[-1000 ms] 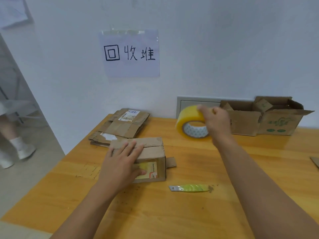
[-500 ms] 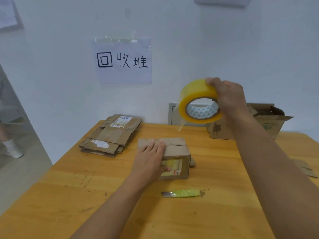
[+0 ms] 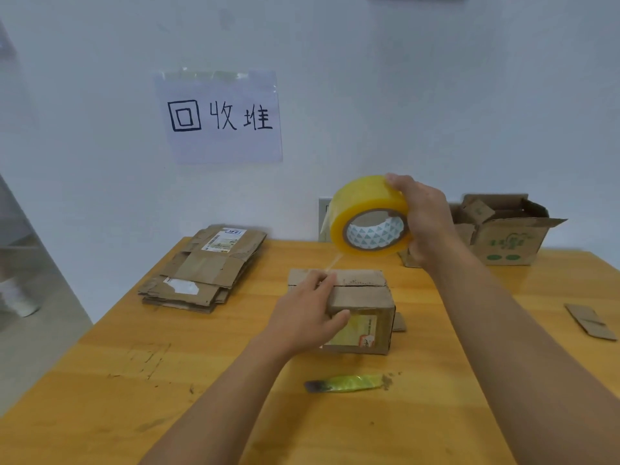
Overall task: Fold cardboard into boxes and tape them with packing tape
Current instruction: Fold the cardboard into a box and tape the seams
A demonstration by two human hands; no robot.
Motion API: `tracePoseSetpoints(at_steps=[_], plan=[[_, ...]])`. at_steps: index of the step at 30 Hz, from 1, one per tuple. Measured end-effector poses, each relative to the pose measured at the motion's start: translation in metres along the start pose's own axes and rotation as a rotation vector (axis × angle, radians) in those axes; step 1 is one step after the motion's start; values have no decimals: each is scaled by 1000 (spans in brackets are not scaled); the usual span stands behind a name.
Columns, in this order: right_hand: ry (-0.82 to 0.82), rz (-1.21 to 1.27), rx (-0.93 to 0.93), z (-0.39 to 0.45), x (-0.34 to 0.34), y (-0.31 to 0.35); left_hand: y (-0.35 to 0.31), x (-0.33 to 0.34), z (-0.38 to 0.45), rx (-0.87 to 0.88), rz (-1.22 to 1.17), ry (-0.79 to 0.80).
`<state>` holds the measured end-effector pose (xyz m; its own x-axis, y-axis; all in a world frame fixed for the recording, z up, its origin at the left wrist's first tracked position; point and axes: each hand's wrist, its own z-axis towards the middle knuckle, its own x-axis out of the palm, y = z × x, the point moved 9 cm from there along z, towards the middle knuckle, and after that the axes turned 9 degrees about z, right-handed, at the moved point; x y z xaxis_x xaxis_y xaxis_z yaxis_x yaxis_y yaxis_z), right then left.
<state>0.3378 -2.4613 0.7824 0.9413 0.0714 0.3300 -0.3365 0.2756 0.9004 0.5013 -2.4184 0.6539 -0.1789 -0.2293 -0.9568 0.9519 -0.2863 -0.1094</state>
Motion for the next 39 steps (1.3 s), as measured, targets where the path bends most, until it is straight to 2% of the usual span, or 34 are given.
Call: tracePoseSetpoints(at_steps=[3,5,8,12,14,16,19,22,31,39], plan=[[-8,31,11,3,0,-4,-3,-2,-2,-4,-12,18],[-6,50,19,3,-1,-4,0,-5,-1,-25,-124,23],[1,99,30,4,-8,-8,16,-10,2,-181,-461,-3],[-13,176,71,2,-19,-19,31,-10,2,-488,-1067,-14],[5,200,93,0,-20,-24,33,-8,4,-523,-1204,35],[17,227,115,0,-20,-30,33,-6,7,-521,-1216,103],[45,256,118,0,-16,-33,29,-5,8,-490,-1079,190],[45,253,106,1,-13,-33,24,-6,7,-433,-1019,217],[18,120,84,-1,-25,-35,44,-9,4,-486,-1267,42],[-37,-21,96,-9,-31,-39,50,-4,5,-532,-1170,11]])
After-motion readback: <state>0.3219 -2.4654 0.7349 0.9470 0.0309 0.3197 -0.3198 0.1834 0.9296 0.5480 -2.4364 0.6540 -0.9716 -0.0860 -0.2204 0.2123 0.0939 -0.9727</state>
